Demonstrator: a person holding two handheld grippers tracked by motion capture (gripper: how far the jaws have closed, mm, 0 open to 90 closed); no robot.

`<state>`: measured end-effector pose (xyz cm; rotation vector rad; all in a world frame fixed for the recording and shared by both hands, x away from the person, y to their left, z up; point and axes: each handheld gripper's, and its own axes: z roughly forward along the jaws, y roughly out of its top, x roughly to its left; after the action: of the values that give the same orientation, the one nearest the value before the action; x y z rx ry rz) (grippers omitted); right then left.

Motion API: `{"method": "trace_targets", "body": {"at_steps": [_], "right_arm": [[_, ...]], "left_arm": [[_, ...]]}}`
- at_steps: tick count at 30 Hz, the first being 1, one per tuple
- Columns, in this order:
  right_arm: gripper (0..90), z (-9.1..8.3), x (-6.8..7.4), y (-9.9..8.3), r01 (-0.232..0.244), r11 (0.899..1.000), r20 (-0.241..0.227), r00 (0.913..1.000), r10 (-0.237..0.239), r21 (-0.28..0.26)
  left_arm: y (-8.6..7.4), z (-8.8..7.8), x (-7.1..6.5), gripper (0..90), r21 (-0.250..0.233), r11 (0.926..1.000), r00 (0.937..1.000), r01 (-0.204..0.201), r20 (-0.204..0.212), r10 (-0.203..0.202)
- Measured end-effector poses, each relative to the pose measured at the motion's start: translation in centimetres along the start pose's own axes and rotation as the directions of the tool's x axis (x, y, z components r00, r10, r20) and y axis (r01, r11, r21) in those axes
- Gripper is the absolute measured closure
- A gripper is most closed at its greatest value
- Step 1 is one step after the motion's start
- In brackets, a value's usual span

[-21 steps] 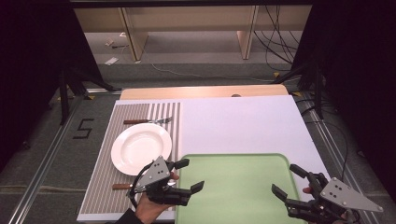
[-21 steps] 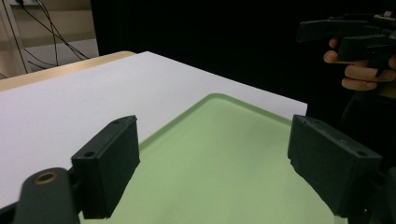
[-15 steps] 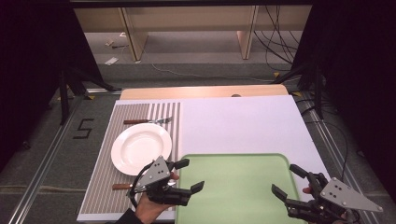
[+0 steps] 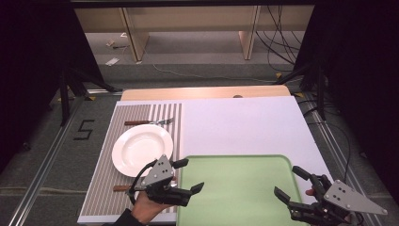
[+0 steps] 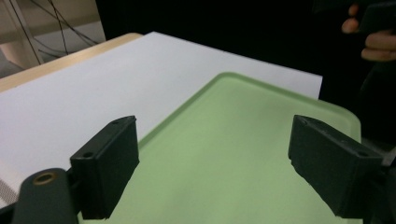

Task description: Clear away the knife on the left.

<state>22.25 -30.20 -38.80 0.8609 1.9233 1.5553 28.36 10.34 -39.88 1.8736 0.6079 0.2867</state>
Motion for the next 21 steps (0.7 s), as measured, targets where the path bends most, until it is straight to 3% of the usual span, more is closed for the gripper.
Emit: {"method": "trace_targets", "body": {"at_steps": [6, 8, 10, 13, 16, 19, 20, 21], "right_arm": [[17.1, 0.05, 0.02, -0.02, 0.003, 1.000, 0.002, 1.0000, -0.003, -0.001], [16.9, 0.10, -0.01, -0.05, 0.000, 1.000, 0.003, 1.0000, 0.000, 0.003], [16.9, 0.10, -0.04, -0.05, -0.001, 1.000, 0.003, 1.0000, 0.001, 0.002], [16.9, 0.08, -0.06, -0.07, -0.003, 1.000, 0.003, 1.0000, 0.003, 0.006], [16.9, 0.09, -0.08, -0.07, -0.001, 1.000, 0.003, 1.0000, 0.001, 0.008], [16.9, 0.17, -0.07, -0.13, -0.001, 1.000, 0.003, 1.0000, 0.001, 0.010], [16.9, 0.17, -0.07, -0.13, -0.001, 1.000, 0.003, 1.0000, 0.001, 0.010], [16.9, 0.34, 0.00, -0.16, 0.004, 1.000, -0.001, 1.0000, -0.004, 0.012]], "left_arm": [[0.09, -0.29, 0.39, 15.8, 0.073, 0.9971, 0.9998, -0.020, 0.001, 0.020], [0.15, -0.44, 0.61, 15.9, 0.122, 0.9919, 0.9992, -0.035, -0.017, 0.037], [0.03, -0.36, 0.63, 15.9, 0.187, 0.9808, 0.9972, -0.054, -0.040, 0.063], [-0.19, -0.02, 0.66, 15.9, 0.261, 0.9623, 0.9949, -0.077, -0.043, 0.091], [-0.14, 0.04, 0.80, 16.0, 0.318, 0.9437, 0.9942, -0.092, -0.023, 0.105], [-0.49, 0.14, 0.92, 16.5, 0.353, 0.9304, 0.9930, -0.101, -0.022, 0.116], [-0.49, 0.14, 0.92, 16.7, 0.353, 0.9304, 0.9930, -0.101, -0.022, 0.116], [-0.82, 0.46, 1.02, 17.0, 0.392, 0.9129, 0.9922, -0.112, -0.005, 0.124]]}}
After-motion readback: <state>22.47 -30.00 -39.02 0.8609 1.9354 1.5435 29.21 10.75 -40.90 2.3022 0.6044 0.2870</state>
